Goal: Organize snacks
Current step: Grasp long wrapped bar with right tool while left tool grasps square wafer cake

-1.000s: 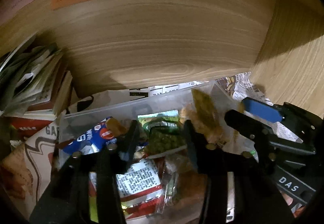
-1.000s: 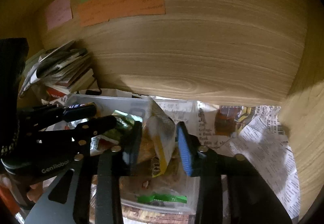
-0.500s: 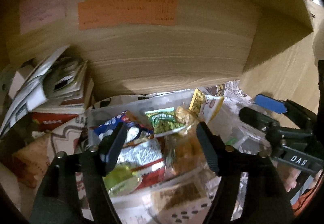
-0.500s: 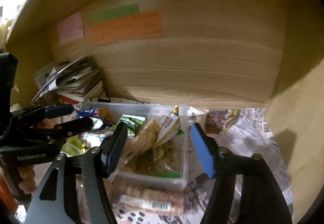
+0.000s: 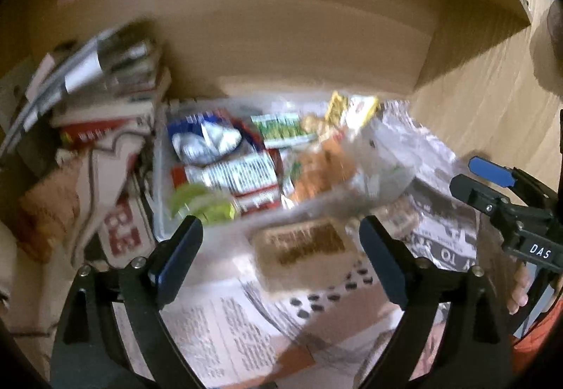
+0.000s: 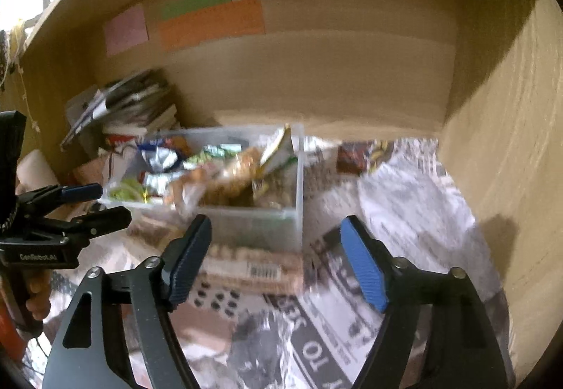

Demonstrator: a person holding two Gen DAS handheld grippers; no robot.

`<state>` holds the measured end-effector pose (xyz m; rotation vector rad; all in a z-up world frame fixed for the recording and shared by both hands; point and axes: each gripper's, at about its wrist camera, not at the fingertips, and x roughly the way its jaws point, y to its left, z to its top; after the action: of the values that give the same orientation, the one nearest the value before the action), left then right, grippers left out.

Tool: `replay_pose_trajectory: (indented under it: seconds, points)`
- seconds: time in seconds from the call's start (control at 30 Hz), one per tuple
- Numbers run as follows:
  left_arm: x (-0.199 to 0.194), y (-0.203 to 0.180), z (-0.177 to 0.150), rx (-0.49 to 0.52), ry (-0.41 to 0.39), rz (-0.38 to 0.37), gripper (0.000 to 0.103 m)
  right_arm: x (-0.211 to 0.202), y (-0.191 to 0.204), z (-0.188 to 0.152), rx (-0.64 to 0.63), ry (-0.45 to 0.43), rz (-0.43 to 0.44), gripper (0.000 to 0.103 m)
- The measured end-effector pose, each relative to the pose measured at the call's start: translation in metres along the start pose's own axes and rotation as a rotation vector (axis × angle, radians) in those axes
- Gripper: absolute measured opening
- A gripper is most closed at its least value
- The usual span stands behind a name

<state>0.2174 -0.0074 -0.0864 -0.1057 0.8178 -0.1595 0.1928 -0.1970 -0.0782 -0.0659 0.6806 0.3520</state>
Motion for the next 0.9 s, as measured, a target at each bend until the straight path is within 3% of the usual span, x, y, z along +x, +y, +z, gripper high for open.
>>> replay_pose_trajectory:
  seconds: [0.17, 0.37, 0.57, 0.63, 0.77, 0.9]
  points:
    - [0.021, -0.011, -0.012, 0.007, 0.065, -0.029, 0.092, 0.005, -0.004, -0.017, 0.007, 0.051, -0.014, 0.084]
    - [0.048, -0.017, -0.014, -0.004, 0.112, 0.004, 0.092, 0.020, -0.009, -0.030, 0.016, 0.118, -0.005, 0.085]
    - [0.064, -0.011, -0.016, -0.054, 0.119, -0.012, 0.088, 0.034, -0.019, -0.023, 0.008, 0.114, -0.067, 0.084]
    - [0.064, -0.010, -0.018, -0.052, 0.117, -0.022, 0.083, 0.038, -0.024, -0.017, 0.000, 0.115, -0.103, 0.079]
    - [0.062, -0.010, -0.018, -0.043, 0.105, -0.028, 0.082, 0.052, -0.038, -0.010, -0.019, 0.153, -0.161, 0.061]
    - [0.056, -0.009, -0.020, -0.030, 0.105, -0.036, 0.082, 0.066, -0.052, -0.008, -0.004, 0.209, -0.185, 0.058]
